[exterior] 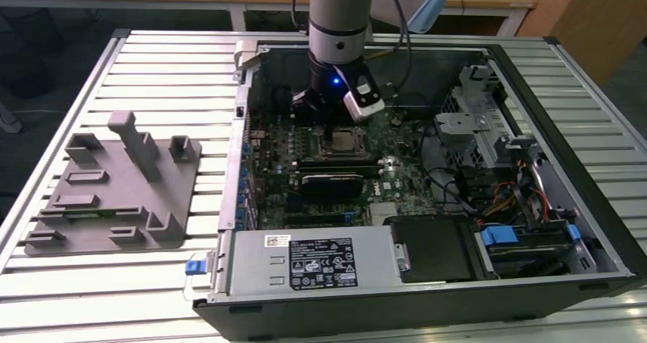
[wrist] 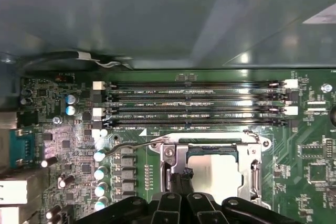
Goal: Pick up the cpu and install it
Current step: 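Close the cpu cover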
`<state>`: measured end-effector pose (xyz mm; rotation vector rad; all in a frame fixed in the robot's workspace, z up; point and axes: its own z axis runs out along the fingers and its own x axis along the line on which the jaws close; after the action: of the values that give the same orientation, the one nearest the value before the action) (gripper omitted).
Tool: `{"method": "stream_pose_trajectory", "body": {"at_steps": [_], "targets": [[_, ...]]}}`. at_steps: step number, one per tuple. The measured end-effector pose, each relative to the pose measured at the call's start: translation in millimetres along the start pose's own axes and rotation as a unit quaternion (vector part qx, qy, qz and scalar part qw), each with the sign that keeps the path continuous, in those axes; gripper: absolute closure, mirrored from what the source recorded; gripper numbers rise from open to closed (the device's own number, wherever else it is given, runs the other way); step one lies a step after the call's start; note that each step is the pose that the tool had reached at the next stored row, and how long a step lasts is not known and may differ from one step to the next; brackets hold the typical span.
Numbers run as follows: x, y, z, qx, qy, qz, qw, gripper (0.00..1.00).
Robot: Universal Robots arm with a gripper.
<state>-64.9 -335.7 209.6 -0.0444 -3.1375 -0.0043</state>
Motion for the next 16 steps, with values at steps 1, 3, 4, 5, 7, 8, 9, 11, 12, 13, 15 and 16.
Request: {"method": "stream_pose_trajectory", "body": {"at_steps": [1, 3, 4, 5, 7, 8, 9, 11, 12, 13, 15, 16], "targets": [[0.0, 0.0, -1.7, 0.0, -0.0001, 0.0, 1.0, 0.89], [0.0, 0.0, -5.5, 0.0, -0.0002, 0.0, 1.0, 0.89], [0.0, 0.0, -7.5, 0.0, -0.0003, 0.0, 1.0, 0.89], [0.0, 0.0, -9.5, 0.0, -0.0005, 0.0, 1.0, 0.89], [0.1, 0.0, -13.7, 0.0, -0.0011, 0.0, 1.0, 0.89], [0.1, 0.0, -15.7, 0.0, -0.0015, 0.0, 1.0, 0.89], [0.1, 0.0, -17.4, 0.0, -0.0018, 0.0, 1.0, 0.89], [0.2, 0.1, -18.3, -0.0001, -0.0029, 0.0, 1.0, 0.89], [0.1, 0.1, -18.3, -0.0002, -0.0032, 0.0, 1.0, 0.89], [0.1, 0.1, -18.3, -0.0002, -0.0033, 0.0, 1.0, 0.89], [-1.4, 0.1, -18.4, 0.0, -0.0032, 0.0, 1.0, 0.89], [-3.1, 0.2, -18.4, 0.0, -0.0032, 0.0, 1.0, 0.89]]}}
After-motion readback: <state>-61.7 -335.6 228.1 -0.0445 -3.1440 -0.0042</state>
